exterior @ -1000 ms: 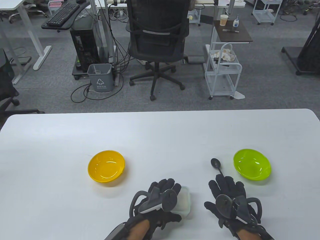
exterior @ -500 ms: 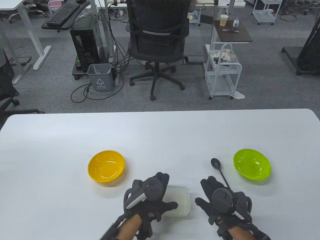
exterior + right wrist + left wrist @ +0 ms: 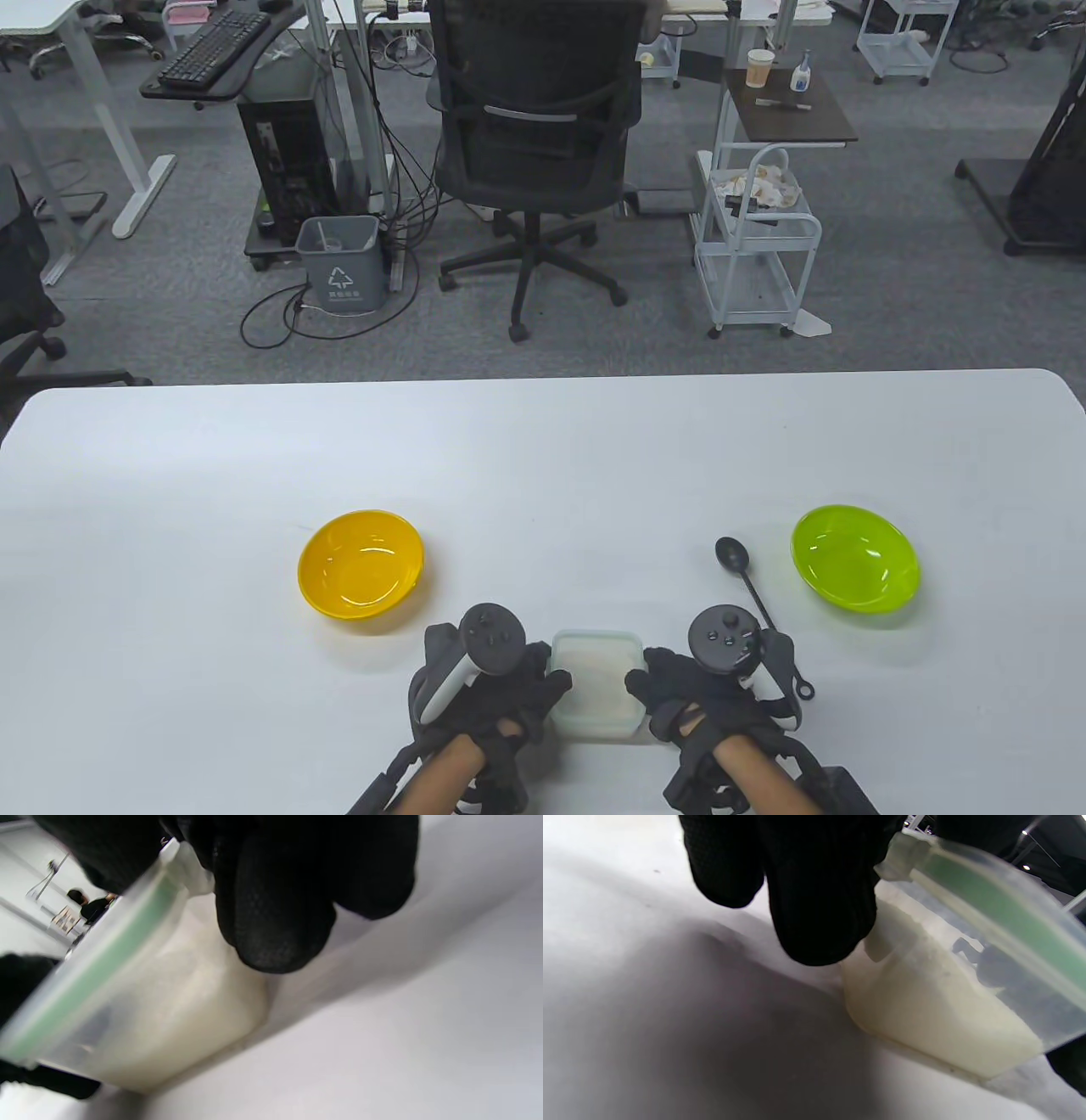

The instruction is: Scoop white sugar from container into bowls

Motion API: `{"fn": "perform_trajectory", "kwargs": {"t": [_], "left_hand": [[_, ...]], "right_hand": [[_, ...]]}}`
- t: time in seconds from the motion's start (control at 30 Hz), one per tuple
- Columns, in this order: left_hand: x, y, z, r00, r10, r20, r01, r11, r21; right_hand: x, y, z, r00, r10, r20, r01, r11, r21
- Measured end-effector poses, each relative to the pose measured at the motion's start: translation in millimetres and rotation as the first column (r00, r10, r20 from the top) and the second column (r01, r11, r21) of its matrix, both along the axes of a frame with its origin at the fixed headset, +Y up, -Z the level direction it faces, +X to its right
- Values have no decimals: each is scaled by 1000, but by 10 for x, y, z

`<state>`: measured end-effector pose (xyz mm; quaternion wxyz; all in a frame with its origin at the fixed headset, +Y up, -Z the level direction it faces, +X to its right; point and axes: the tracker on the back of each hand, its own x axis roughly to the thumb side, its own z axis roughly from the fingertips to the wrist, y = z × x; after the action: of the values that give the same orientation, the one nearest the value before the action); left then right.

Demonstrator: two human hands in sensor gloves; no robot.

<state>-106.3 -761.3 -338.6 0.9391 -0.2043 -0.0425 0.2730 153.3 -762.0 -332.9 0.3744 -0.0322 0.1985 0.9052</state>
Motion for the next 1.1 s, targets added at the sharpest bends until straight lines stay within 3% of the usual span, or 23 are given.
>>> {"fn": "perform_trajectory", "kwargs": {"t": [0.4,0.7,0.77,0.93,1.1], "left_hand": [[-120,-140,-86,987,140,-73,-150,976,-156],[-138,-142,-114,986,140,-85,-153,972,-179],[-184,-112,-112,985,115,-128,-131,983,-132],[-154,-92,-113,990,110,-93,-121,985,-121],[-147,-90,-100,992,90,-87,-99,990,-100]], "right_hand": [[93,-146,-48,988,-142,60,148,983,-109],[108,-148,-48,985,-160,68,168,977,-133],[153,-132,-51,984,-154,89,165,977,-136],[150,-109,-28,986,-130,107,138,987,-77],[94,-16,14,996,-7,92,4,1000,26]]}}
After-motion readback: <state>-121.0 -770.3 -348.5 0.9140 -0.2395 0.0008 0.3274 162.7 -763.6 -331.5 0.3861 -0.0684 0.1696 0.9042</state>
